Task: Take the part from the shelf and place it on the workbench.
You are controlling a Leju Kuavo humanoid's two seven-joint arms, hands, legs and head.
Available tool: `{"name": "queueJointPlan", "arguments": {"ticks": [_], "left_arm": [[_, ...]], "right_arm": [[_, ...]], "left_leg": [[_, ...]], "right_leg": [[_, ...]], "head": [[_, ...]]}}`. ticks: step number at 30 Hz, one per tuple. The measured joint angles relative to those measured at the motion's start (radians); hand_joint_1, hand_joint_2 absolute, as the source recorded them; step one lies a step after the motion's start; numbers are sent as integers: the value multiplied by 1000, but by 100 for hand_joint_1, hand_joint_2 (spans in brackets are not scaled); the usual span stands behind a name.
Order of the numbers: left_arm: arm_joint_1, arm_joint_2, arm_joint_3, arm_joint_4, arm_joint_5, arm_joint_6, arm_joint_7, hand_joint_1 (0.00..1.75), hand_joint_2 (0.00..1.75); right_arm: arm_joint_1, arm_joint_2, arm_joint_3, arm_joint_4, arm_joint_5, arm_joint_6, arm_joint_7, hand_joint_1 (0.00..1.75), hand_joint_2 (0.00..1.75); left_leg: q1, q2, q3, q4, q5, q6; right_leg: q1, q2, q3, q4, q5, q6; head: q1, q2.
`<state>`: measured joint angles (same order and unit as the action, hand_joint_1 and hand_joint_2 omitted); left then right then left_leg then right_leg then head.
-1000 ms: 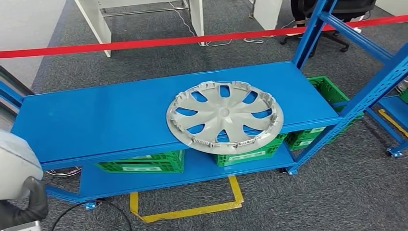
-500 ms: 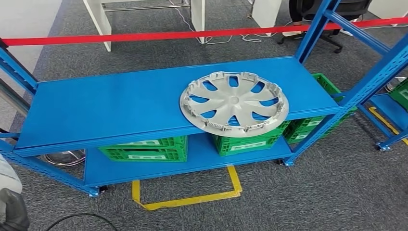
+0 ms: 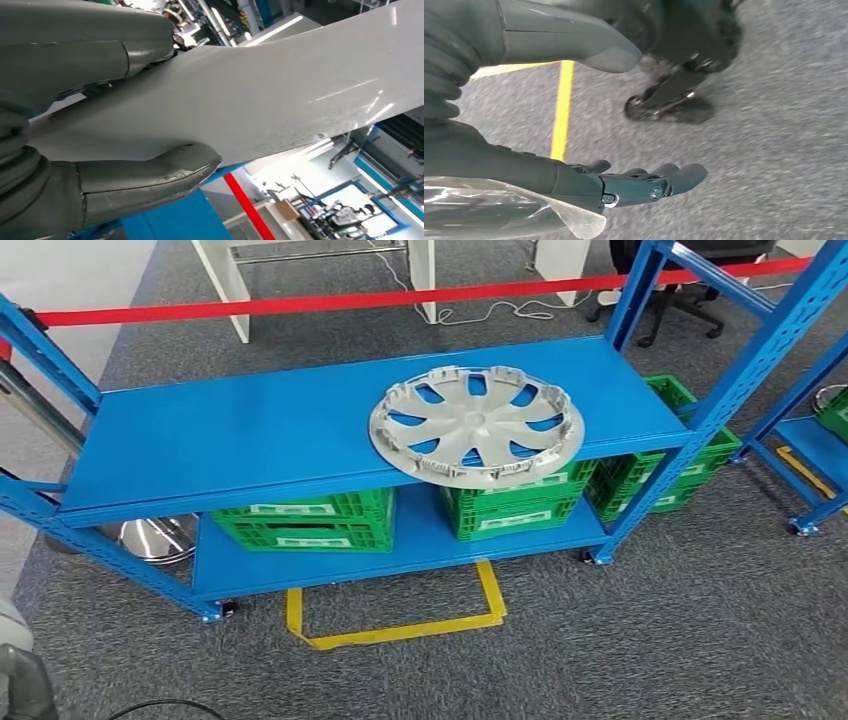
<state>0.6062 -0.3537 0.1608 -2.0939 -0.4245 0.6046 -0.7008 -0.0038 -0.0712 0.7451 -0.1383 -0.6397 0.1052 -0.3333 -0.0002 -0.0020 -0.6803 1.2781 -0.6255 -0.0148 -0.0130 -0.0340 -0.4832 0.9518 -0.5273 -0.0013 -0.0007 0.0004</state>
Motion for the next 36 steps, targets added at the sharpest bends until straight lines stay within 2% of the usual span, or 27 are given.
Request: {"name": "queueJointPlan", "arguments": {"ticks": [1,2,3,5,6,7,9,10,11,12,14,15,16,17,19,20,22,24,25,26,27,29,30,31,32,34,36], "left_arm": [[2,0,-1,0,0,2,0,175,175],[4,0,-2,0,0,4,0,175,175],[6,0,-2,0,0,5,0,175,175],[10,0,-3,-2,0,7,0,175,175],[11,0,-3,-4,0,8,0,175,175],[14,0,-3,-6,0,10,0,175,175],[20,-1,-4,-8,0,14,0,175,175],[23,-2,-4,-9,1,15,0,175,175],[25,-3,-4,-9,1,16,0,175,175],[25,-4,-5,-9,1,17,0,175,175],[27,-6,-6,-10,2,17,0,175,175],[28,-6,-7,-10,2,17,0,175,175],[29,-6,-7,-10,2,18,0,175,175],[30,-6,-7,-10,0,21,0,175,175],[35,-6,-8,-10,-10,35,0,175,175],[38,-6,-9,-10,-17,44,0,175,175],[42,-6,-10,-10,-27,56,0,175,175],[45,-6,-10,-10,-31,59,0,175,175],[48,-6,-10,-10,-31,60,0,175,175],[50,-6,-10,-10,-32,60,0,175,175],[52,-6,-10,-11,-32,61,0,175,175],[53,-6,-10,-11,-31,62,0,175,175],[53,-6,-10,-11,-30,63,0,175,175],[54,-6,-10,-11,-30,65,0,175,175],[54,-6,-10,-11,-29,68,0,175,175],[55,-6,-10,-11,-29,72,0,175,175],[56,-6,-10,-11,-29,73,0,175,175]], "right_arm": [[2,-3,6,1,4,0,-2,0,175],[3,-6,11,2,7,0,-3,0,175],[4,-8,17,3,8,0,-3,0,175],[6,-9,26,3,12,0,-4,0,175],[7,-9,31,4,14,-1,-4,0,175],[8,-9,35,5,17,-2,-4,0,175],[9,-10,43,9,25,-6,-2,0,175],[9,-11,47,10,28,-8,0,0,175],[11,-12,52,11,31,-9,1,0,175],[12,-13,56,12,33,-10,2,0,175],[16,-15,65,13,40,-16,9,0,175],[17,-16,69,14,44,-20,13,0,175],[18,-16,74,15,48,-25,16,0,175],[19,-17,79,15,52,-31,18,0,175],[20,-19,88,15,59,-41,18,0,175],[20,-20,92,15,62,-45,18,0,175],[20,-22,99,16,65,-49,17,0,175],[22,-22,105,17,67,-52,16,0,175],[23,-22,108,17,68,-52,16,0,175],[23,-22,110,17,68,-52,16,0,175],[23,-22,111,17,69,-53,16,0,175],[24,-22,113,17,69,-54,16,0,175],[24,-22,113,17,70,-55,16,0,175],[24,-22,114,18,72,-57,16,0,175],[23,-22,115,18,74,-59,16,0,175],[23,-22,121,19,80,-61,17,0,175],[23,-22,128,19,87,-61,18,0,175]], "left_leg": [[1,0,14,18,11,0],[1,1,44,-2,37,1],[1,5,90,-56,66,5],[-4,25,192,-206,86,18],[-8,33,224,-262,83,24],[-11,37,239,-294,77,29],[-12,32,231,-311,85,37],[-10,31,223,-316,92,43],[-8,29,213,-320,101,50],[-6,28,203,-322,109,56],[-10,25,176,-315,125,63],[-12,24,163,-311,133,64],[-13,23,150,-307,140,65],[-15,21,136,-302,147,64],[-16,19,113,-290,158,62],[-17,18,105,-284,163,59],[-19,18,94,-277,179,53],[-19,17,84,-276,194,46],[-19,15,77,-270,185,41],[-18,12,67,-249,157,34],[-16,10,54,-209,112,27],[-9,8,28,-79,13,15],[-6,8,22,-20,-12,12],[-3,8,27,15,-13,10],[-1,8,47,15,7,9],[-1,7,128,-84,62,16],[-4,6,216,-223,73,28]], "right_leg": [[0,-6,-13,8,6,1],[1,-11,-27,18,11,3],[1,-16,-40,26,15,5],[4,-24,-59,40,23,13],[4,-29,-65,43,28,19],[4,-33,-70,45,36,25],[3,-36,-80,44,47,36],[2,-29,-89,52,35,41],[2,-16,-102,75,6,45],[1,-1,-118,117,-39,48],[1,22,-150,245,-126,52],[2,27,-156,298,-141,52],[2,29,-151,326,-131,51],[3,30,-128,315,-102,50],[3,33,-39,194,-44,44],[4,36,13,113,-36,42],[8,41,74,8,-49,35],[7,38,74,-13,-46,28],[4,35,67,-13,-39,24],[1,32,56,-14,-31,18],[-2,28,43,-12,-23,12],[-2,21,15,2,-9,5],[-1,18,-1,10,-2,4],[-1,16,-18,20,3,4],[-1,14,-35,29,8,5],[-1,13,-63,47,16,9],[1,14,-80,59,27,18]], "head": [[0,0],[0,0],[0,0],[0,0],[0,0],[1,0],[1,0],[2,0],[3,0],[5,0],[7,0],[8,0],[8,0],[8,0],[8,0],[8,0],[7,0],[8,0],[7,0],[6,0],[6,0],[4,0],[4,0],[4,0],[4,0],[4,0],[4,0]]}}
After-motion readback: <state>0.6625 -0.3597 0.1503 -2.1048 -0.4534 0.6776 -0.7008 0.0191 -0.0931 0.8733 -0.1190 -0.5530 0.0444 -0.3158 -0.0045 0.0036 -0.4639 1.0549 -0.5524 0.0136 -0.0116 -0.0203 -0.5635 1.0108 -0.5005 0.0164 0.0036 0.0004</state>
